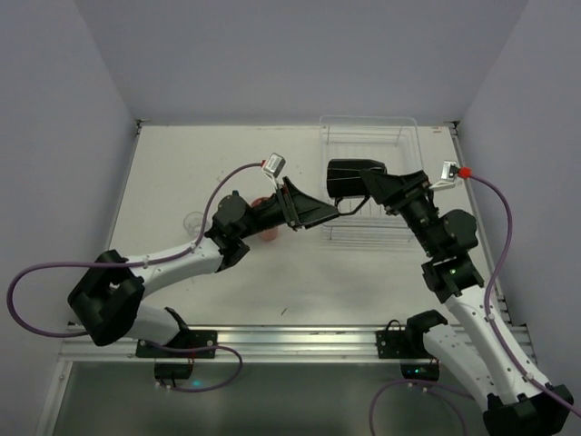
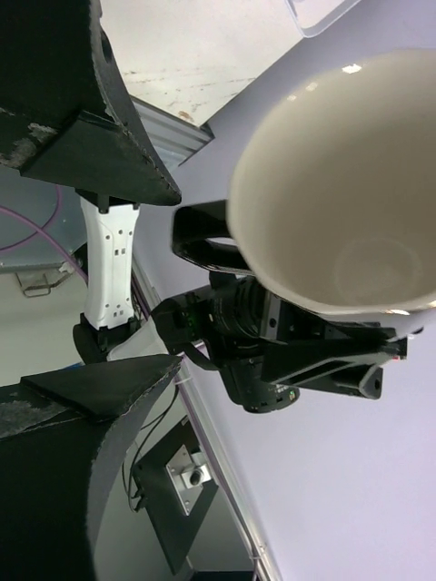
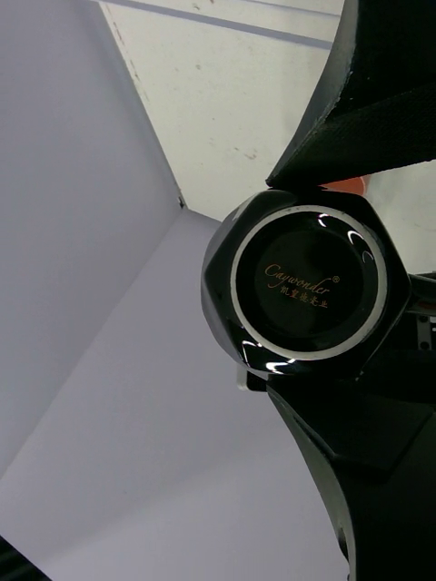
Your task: Unload the cups from the dish rack
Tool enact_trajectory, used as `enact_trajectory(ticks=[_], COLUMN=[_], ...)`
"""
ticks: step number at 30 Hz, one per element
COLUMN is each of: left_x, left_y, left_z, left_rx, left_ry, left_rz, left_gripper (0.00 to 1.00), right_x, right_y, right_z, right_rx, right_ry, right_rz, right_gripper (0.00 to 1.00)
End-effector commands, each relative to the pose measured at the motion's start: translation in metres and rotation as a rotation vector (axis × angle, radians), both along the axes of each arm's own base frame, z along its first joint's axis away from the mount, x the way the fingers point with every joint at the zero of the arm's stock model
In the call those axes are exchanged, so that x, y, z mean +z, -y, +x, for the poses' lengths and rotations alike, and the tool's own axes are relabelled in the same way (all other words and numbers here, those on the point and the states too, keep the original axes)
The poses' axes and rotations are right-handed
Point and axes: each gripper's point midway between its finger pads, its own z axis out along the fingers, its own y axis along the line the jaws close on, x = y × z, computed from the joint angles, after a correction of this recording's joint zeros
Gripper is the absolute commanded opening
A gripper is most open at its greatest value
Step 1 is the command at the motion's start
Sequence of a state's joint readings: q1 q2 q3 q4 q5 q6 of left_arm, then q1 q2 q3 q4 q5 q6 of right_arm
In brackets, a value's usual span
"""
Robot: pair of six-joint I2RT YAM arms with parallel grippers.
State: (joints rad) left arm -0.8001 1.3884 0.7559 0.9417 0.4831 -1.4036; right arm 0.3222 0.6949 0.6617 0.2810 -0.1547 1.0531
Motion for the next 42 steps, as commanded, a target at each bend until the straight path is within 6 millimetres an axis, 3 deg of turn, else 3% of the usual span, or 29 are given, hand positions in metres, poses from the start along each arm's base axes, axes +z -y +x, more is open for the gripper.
enact_trajectory(ticks=[1,12,20,30,35,42], left_x=[0.029,0.053,0.063,0.076,0.082,0.08], left_y=[0.003,0.012,0.013,-0.002,0.003,0.015], left_z=[-0.002,0.0,-0.002,0.006,0.003,0.0], left_rx=[-0.012,-0.038,0.008,0.144,0.138,0.1], left_ry=[0.056,0.051,0.043,0.064,0.091,0.08], left_rz=[-0.065,-0.139,-0.207,-0.267,-0.296,-0.317], left_gripper=[0.71,0.71,0.69,0.66,0.64,0.5], right_x=[0.056,0.054,0.05,0.038,0.04,0.047], right_y=[-0.003,-0.018,-0.014,-0.006,-0.003,-0.008], right_z=[-0.021,-0.029,-0.032,-0.036,-0.035,-0.032], right_rx=[0.067,0.167,0.156,0.094,0.07,0.071], right_ry=[0.204,0.286,0.34,0.294,0.273,0.275], right_rz=[0.096,0.106,0.168,0.22,0.261,0.298], right_gripper=[0.0,0.0,0.0,0.0,0.0,0.0])
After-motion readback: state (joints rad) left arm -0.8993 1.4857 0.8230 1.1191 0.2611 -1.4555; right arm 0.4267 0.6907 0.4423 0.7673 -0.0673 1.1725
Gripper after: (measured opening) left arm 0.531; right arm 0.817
